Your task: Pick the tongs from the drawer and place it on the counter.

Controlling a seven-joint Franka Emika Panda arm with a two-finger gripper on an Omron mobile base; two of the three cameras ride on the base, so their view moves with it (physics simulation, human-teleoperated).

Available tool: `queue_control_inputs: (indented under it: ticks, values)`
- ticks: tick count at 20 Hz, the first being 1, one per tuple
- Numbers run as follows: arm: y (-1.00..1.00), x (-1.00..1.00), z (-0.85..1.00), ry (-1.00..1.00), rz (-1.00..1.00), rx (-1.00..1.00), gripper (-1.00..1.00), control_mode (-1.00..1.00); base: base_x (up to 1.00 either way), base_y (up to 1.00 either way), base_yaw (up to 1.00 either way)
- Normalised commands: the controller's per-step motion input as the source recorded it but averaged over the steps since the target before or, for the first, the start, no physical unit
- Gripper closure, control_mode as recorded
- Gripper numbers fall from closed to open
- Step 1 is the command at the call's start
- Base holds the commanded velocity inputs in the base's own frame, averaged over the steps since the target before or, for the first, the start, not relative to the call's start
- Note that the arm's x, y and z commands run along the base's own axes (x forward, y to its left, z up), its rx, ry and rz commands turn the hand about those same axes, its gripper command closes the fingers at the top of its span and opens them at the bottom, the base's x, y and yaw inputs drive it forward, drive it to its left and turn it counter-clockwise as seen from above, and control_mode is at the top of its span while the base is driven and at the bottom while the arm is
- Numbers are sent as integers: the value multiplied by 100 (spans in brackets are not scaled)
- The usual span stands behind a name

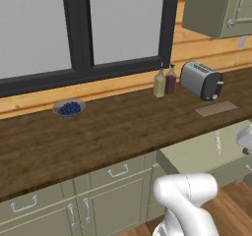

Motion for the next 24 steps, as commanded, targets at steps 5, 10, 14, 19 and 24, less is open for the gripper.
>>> queue_control_inputs:
  ticks: [5,10,14,19,24]
  values:
    - [-100,30,-2,21,-7,42,-100,-100,0,0,0]
    - [-100,63,-7,44,-7,37,-100,-100,0,0,0]
    - [-100,8,-89,24,-10,15,-100,-100,0,0,0]
    - [-74,32,-71,15,-33,-2,-100,-100,0,0,0]
    - [-47,58,-43,6,-27,-5,-100,-100,0,0,0]
